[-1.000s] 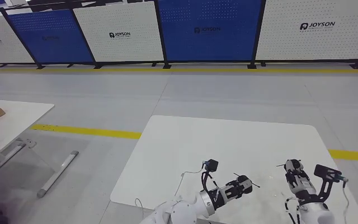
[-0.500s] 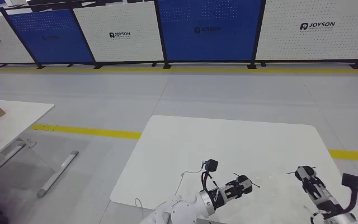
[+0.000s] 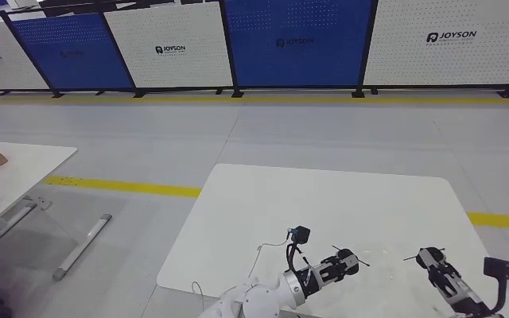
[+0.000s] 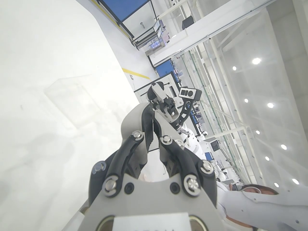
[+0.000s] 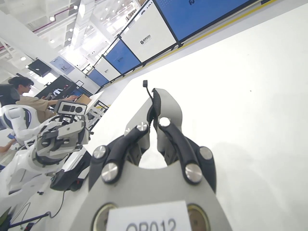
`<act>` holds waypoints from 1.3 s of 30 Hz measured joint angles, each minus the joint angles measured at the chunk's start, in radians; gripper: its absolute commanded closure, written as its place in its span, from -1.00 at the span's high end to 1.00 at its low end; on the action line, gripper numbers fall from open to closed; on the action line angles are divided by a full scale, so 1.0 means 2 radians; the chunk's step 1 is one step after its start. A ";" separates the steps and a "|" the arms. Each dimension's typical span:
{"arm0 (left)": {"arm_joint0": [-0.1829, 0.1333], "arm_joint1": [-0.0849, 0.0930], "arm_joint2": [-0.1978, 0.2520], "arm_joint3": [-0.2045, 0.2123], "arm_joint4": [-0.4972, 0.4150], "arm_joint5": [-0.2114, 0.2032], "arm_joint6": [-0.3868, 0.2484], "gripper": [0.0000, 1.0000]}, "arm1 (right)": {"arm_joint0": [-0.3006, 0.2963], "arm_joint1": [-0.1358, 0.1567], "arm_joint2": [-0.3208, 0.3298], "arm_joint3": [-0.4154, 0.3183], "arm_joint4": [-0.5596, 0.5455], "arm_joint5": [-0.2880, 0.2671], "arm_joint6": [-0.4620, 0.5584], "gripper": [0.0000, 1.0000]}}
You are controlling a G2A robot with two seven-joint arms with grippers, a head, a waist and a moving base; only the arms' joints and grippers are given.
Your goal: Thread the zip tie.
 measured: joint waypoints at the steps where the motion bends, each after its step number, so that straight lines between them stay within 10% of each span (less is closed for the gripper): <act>1: 0.000 0.000 0.000 0.000 0.000 0.000 0.000 -1.00 | 0.001 0.000 -0.001 0.000 0.000 0.001 -0.001 -1.00; 14: -0.028 -0.012 0.027 0.006 0.047 0.039 0.062 -1.00 | 0.009 -0.010 -0.083 -0.011 0.011 0.000 -0.089 -1.00; 39: -0.032 -0.014 0.029 0.010 0.036 0.048 0.066 -1.00 | 0.006 -0.009 -0.085 -0.010 0.009 0.001 -0.101 -1.00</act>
